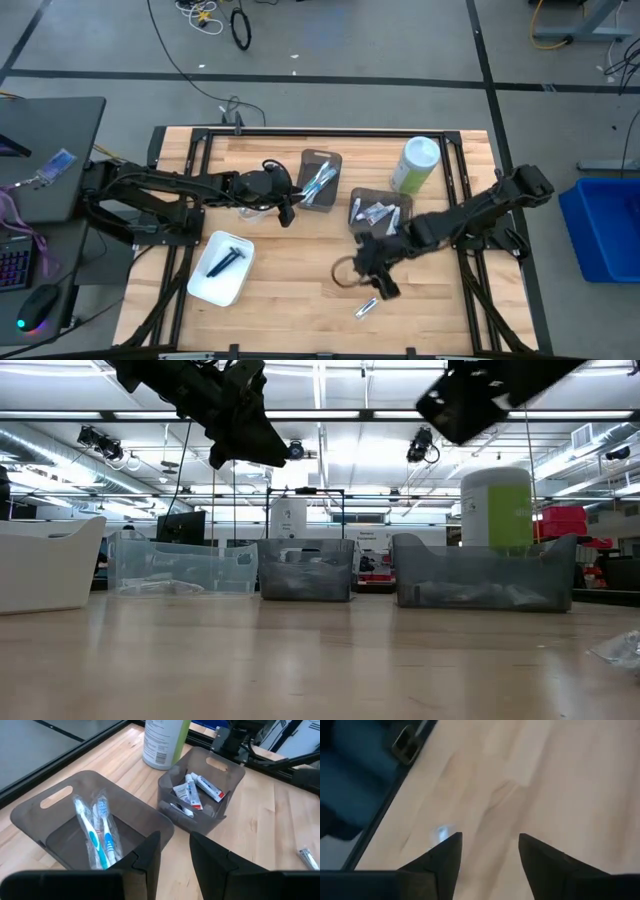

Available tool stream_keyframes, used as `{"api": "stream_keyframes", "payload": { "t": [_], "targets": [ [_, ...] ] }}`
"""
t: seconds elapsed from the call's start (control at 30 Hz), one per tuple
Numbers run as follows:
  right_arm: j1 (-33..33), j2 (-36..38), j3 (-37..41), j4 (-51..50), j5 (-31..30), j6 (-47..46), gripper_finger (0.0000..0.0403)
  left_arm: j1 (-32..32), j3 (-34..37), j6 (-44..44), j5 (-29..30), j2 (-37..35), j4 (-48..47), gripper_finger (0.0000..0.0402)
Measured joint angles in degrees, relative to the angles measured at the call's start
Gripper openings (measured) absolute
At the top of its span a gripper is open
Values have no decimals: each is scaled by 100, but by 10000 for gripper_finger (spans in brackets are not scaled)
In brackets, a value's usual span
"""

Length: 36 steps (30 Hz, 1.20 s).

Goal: Pick & Place Travel size toiletries
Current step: Put the silver nail cutter into the transparent bin

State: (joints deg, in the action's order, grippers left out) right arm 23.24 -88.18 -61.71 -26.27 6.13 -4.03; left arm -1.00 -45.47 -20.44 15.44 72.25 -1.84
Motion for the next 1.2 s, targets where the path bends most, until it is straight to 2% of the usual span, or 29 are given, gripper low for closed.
{"api": "stream_keyframes", "payload": {
  "t": [0.23,0.43,0.57,0.67,0.87,1.07,1.2],
  "targets": [
    [633,-37,774,834,-8,-1,196,45,-4,4,5,0,28,111],
    [871,-306,1335,2386,-201,-89,195,43,-4,-67,181,0,54,111],
    [1001,-661,1385,2392,-151,-261,192,43,-4,-125,184,0,119,111],
    [1108,-892,1385,2440,-160,-10,188,43,-4,-125,195,0,219,111],
    [1169,-1266,1383,2336,-502,144,171,66,-4,-182,168,0,319,111],
    [1165,-1463,1352,2311,-573,175,134,266,-4,-324,111,0,327,111],
    [1167,-1443,1363,2386,-785,149,102,548,-4,-240,-165,0,475,111]
  ]
}}
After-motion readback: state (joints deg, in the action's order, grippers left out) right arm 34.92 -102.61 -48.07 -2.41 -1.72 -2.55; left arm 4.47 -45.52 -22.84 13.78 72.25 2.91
